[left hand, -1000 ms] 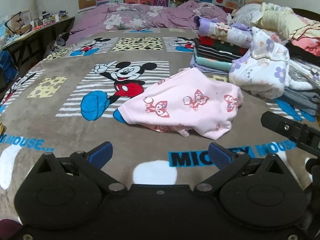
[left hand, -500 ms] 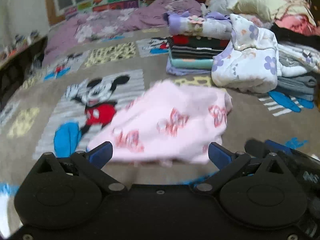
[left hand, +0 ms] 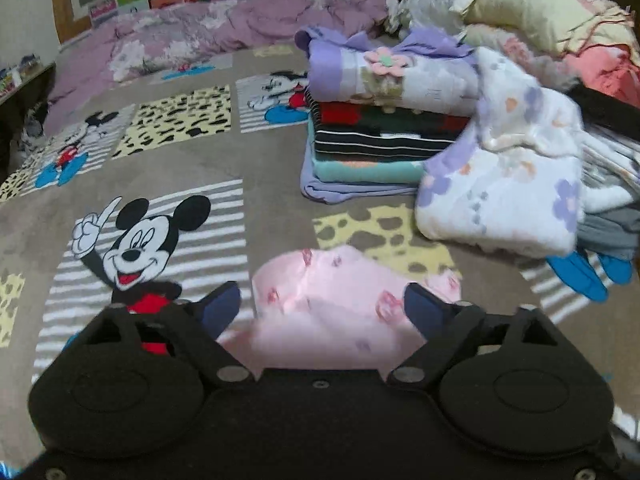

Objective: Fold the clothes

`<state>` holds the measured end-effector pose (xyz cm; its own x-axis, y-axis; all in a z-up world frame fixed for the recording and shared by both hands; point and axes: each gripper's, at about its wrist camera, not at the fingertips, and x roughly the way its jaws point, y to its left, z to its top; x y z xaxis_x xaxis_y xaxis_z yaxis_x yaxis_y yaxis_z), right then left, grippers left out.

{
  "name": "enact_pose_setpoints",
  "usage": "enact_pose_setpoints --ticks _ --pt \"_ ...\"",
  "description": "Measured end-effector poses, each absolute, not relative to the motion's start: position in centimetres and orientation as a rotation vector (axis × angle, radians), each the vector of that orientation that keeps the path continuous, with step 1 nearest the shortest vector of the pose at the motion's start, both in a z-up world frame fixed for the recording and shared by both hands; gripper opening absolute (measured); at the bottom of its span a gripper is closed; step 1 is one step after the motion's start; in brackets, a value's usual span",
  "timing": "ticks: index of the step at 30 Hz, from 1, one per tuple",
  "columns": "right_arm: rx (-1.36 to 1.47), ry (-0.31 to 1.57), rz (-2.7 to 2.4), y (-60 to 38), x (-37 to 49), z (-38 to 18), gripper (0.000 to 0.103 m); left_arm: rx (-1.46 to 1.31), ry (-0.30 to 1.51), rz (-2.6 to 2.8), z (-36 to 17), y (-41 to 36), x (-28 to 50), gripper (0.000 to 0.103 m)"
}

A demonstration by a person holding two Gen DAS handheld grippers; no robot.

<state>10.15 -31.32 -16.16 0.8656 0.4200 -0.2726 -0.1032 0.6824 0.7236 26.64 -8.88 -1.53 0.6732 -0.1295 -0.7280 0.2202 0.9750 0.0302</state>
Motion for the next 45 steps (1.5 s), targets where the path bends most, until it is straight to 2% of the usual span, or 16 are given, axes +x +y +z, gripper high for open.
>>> enact_pose_setpoints --ticks 4,11,12,14,15,16,18,32,38,45 --pt "0.78 0.46 0.305 -31.3 10.6 -16.4 0.103 0.133 0.894 -0.201 -2.5 -8.9 30.6 0.07" --pt "0.802 0.476 0.294 -31.4 11.1 -16.9 0.103 0.18 1.038 -0.177 -6.4 -8.9 35.2 0.062" --pt "0.801 0.477 0.295 -31.4 11.2 -17.0 0.103 0.175 1.06 -0.173 -7.1 -8.7 35.6 0.058" --pt "0.797 0.485 0.293 -31.3 11.3 -17.1 0.103 0.159 1.097 -0.173 -8.3 -8.2 36.3 0.039" --pt "0.796 0.487 0.294 -31.2 11.3 -17.1 0.103 0.151 1.108 -0.18 -8.6 -8.0 36.5 0.019" --pt "0.794 0.488 0.295 -31.2 11.4 -17.1 0.103 0.145 1.11 -0.184 -8.8 -7.9 36.5 0.004" --pt "0.793 0.487 0.298 -31.2 11.4 -17.2 0.103 0.148 1.093 -0.198 -8.5 -7.8 36.2 0.0" --pt "0.831 0.473 0.328 -31.2 11.1 -16.9 0.103 0.115 0.777 -0.456 2.0 -6.1 24.1 0.0" --pt "0.963 0.45 0.403 -31.7 10.8 -17.1 0.103 0.168 0.67 -0.565 3.2 -4.6 16.1 0.0" --pt "1.094 0.408 0.451 -33.0 9.7 -17.2 0.103 0.279 0.661 -0.582 1.4 -2.6 8.4 0.0"
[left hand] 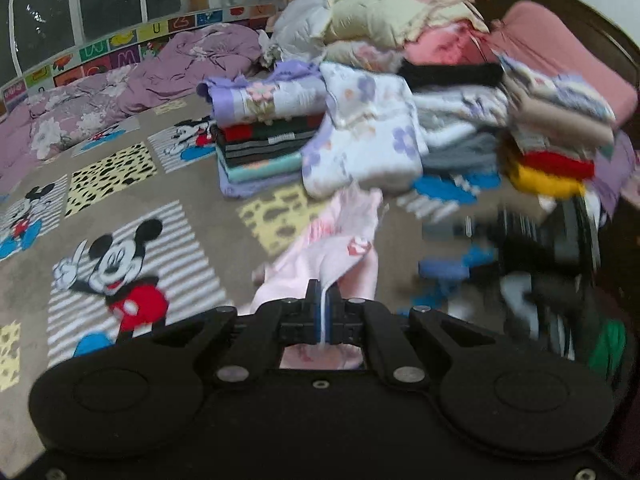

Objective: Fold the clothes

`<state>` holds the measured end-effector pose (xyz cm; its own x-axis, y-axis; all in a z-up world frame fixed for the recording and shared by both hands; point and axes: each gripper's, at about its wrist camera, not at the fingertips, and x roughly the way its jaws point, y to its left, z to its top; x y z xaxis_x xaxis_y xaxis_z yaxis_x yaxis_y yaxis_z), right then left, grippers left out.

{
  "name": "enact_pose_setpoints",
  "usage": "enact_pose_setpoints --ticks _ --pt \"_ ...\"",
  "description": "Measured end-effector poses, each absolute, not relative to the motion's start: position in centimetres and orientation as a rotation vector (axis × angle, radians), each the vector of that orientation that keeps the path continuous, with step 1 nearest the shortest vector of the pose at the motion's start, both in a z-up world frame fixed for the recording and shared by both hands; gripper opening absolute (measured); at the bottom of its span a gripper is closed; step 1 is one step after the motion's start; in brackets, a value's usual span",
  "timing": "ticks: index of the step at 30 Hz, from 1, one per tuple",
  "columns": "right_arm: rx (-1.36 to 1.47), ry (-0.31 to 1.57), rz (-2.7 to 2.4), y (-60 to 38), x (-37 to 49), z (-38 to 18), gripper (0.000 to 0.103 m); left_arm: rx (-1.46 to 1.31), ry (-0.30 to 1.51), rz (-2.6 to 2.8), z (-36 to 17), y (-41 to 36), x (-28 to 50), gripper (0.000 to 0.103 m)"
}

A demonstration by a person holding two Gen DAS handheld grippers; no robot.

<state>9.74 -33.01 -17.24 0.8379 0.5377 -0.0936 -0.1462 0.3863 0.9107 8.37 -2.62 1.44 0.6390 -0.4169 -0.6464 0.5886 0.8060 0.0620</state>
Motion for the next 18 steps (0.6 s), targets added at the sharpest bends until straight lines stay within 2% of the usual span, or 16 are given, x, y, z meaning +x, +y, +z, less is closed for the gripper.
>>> enact_pose_setpoints --ticks 5,12,15,17,18 --pt "1.149 0.412 0.462 -33.7 9.0 -17.6 0.103 0.331 0.669 -0.568 -0.1 -0.4 3.6 0.0" --pt "1.153 0.462 0.483 -32.8 8.3 -18.5 0.102 0.258 0.659 -0.49 -1.4 4.2 -0.7 0.0" --pt "1.14 0.474 0.469 -32.6 7.8 -18.7 0.101 0.26 0.641 -0.473 -2.0 3.8 -1.9 0.001" --pt "1.149 0.476 0.448 -32.8 7.7 -18.9 0.097 0.266 0.627 -0.453 -2.5 2.6 -2.1 0.03" --pt "1.153 0.477 0.437 -32.9 7.6 -18.9 0.097 0.27 0.617 -0.447 -2.8 2.0 -2.2 0.059"
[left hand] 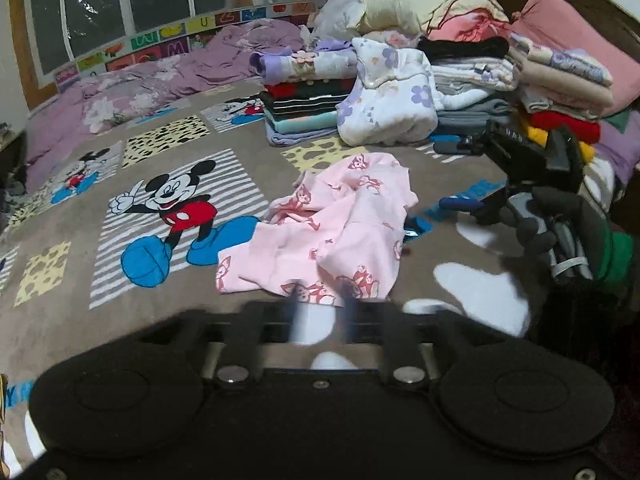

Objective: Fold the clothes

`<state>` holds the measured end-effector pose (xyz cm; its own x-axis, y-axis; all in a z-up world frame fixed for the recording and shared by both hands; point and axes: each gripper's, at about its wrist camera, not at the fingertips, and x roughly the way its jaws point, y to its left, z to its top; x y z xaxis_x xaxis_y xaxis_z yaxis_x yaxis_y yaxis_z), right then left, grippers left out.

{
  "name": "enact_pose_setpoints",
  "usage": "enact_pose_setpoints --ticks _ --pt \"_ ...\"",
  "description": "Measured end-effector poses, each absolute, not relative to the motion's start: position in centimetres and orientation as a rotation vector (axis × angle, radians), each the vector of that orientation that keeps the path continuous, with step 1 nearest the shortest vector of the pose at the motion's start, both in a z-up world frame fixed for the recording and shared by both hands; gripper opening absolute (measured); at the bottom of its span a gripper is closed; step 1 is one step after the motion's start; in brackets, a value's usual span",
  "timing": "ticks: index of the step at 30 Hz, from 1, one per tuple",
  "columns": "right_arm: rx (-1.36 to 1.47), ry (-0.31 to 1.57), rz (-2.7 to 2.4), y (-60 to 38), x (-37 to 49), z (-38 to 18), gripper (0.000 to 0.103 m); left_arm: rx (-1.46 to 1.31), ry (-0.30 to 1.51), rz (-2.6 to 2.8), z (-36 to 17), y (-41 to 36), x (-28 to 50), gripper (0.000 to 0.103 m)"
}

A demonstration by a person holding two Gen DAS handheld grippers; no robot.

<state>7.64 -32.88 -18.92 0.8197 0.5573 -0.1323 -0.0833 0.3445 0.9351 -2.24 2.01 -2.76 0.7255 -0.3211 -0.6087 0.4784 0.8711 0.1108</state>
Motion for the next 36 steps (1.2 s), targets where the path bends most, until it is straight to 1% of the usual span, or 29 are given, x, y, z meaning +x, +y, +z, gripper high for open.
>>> enact_pose_setpoints --ticks 1,4,6,11,13,15,16,18,22,23,24,25,26,27,28,29,30,31,32,34,36 --pt "1.158 0.476 0.426 -33.0 7.7 -18.8 0.097 0.271 0.601 -0.449 -3.0 1.3 -2.5 0.065" --pt "1.123 0.488 0.397 -33.2 8.3 -18.2 0.097 0.2 0.631 -0.487 -4.1 -0.4 -2.4 0.065" --pt "1.134 0.493 0.377 -33.6 8.9 -18.3 0.097 0.081 0.681 -0.493 -5.0 -0.9 -1.8 0.065" --pt "1.127 0.545 0.369 -34.1 11.4 -18.5 0.096 -0.322 0.828 -0.529 -8.4 -0.8 -0.1 0.065" --pt "1.099 0.567 0.37 -34.2 12.8 -18.3 0.092 -0.446 0.863 -0.514 -9.7 -0.9 0.7 0.066" --pt "1.074 0.594 0.366 -34.3 14.2 -18.3 0.085 -0.539 0.866 -0.483 -10.3 -1.0 1.2 0.067" --pt "1.063 0.608 0.364 -34.4 15.0 -18.3 0.084 -0.586 0.864 -0.471 -10.6 -0.9 1.5 0.067" --pt "1.039 0.635 0.359 -34.4 16.5 -18.5 0.078 -0.652 0.844 -0.446 -10.8 -0.7 2.0 0.067" --pt "1.015 0.667 0.361 -34.0 18.9 -18.7 0.072 -0.833 0.787 -0.39 -11.4 0.9 3.2 0.067" --pt "1.011 0.672 0.354 -33.9 19.4 -18.7 0.067 -0.879 0.776 -0.371 -11.7 1.4 3.5 0.067" --pt "1.007 0.676 0.348 -33.8 19.8 -18.7 0.06 -0.909 0.767 -0.346 -11.9 1.9 3.8 0.066" --pt "0.999 0.682 0.343 -33.6 20.2 -18.8 0.055 -0.937 0.759 -0.328 -12.1 2.3 4.1 0.063" --pt "0.992 0.687 0.338 -33.4 20.5 -18.9 0.043 -0.962 0.754 -0.326 -12.3 2.6 4.4 0.061" --pt "0.978 0.692 0.334 -33.1 20.6 -19.0 0.029 -0.987 0.748 -0.323 -12.5 3.0 4.7 0.051" --pt "0.964 0.698 0.331 -32.8 20.7 -19.0 0.025 -1.003 0.746 -0.32 -12.6 3.3 5.0 0.036" --pt "0.959 0.69 0.325 -32.7 20.3 -18.9 0.019 -1.001 0.748 -0.313 -12.5 3.6 5.2 0.034" --pt "0.953 0.681 0.318 -32.5 20.0 -18.7 0.015 -1.0 0.745 -0.311 -12.4 4.0 5.3 0.029" --pt "0.959 0.664 0.311 -32.4 19.4 -18.5 0.014 -1.004 0.73 -0.319 -12.5 4.4 5.2 0.015" --pt "0.967 0.645 0.308 -32.5 18.8 -18.2 0.012 -1.007 0.717 -0.323 -12.3 4.8 5.1 0.009" --pt "0.973 0.6 0.3 -32.6 17.2 -17.3 0.011 -1.002 0.687 -0.327 -11.7 5.6 4.9 0.001" --pt "1.0 0.556 0.305 -32.5 15.3 -16.5 0.01 -0.995 0.654 -0.336 -10.9 6.4 4.6 0.0"
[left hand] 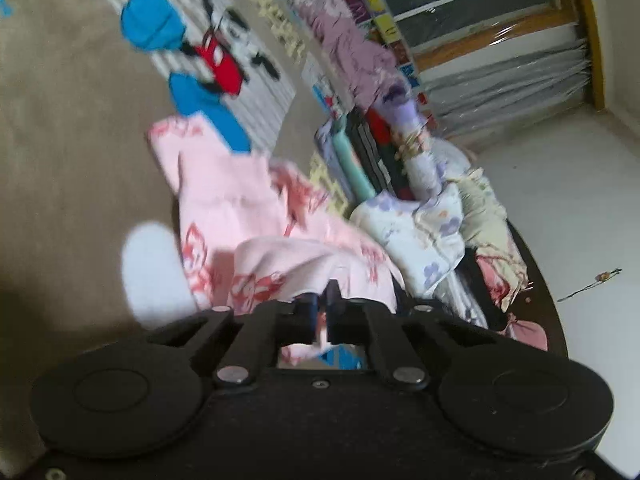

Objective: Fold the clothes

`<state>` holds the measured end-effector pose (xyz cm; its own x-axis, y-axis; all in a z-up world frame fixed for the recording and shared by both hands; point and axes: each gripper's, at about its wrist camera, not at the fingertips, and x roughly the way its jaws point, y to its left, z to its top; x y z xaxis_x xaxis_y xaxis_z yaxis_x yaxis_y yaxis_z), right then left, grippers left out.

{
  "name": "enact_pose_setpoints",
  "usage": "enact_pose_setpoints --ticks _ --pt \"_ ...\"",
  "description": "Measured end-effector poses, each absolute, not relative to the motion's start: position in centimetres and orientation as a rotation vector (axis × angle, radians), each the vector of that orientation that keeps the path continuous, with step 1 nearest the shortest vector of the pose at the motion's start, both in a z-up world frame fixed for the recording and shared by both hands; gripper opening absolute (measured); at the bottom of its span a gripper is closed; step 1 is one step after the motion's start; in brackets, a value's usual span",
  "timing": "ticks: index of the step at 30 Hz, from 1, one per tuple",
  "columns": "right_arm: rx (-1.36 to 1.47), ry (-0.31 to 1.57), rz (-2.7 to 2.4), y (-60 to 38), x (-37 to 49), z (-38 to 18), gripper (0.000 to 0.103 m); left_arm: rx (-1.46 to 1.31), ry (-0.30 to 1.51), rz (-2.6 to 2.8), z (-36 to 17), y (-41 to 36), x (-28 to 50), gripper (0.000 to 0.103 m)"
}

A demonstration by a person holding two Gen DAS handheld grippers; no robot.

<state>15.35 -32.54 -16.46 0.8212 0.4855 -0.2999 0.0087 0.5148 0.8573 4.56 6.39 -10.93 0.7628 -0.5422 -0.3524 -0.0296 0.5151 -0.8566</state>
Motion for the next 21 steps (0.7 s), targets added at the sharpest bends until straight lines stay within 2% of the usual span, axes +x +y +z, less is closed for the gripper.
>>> enact_pose_setpoints --ticks 11,15,20,21 --pt "1.121 0.505 0.443 -29.2 5.6 -11.9 0.01 -0.905 0.424 -0.345 -4.0 12.3 -0.1 0.0" --pt "1.146 0.571 0.475 -26.9 2.3 -11.6 0.01 -0.86 0.425 -0.31 -3.1 14.0 -3.2 0.0" --pt "1.133 0.752 0.443 -24.5 -0.9 -13.2 0.01 -0.804 0.505 -0.243 -4.2 15.3 -6.2 0.0" --pt "1.128 0.797 0.43 -24.2 -1.4 -13.7 0.015 -0.785 0.533 -0.231 -4.5 15.4 -6.6 0.0"
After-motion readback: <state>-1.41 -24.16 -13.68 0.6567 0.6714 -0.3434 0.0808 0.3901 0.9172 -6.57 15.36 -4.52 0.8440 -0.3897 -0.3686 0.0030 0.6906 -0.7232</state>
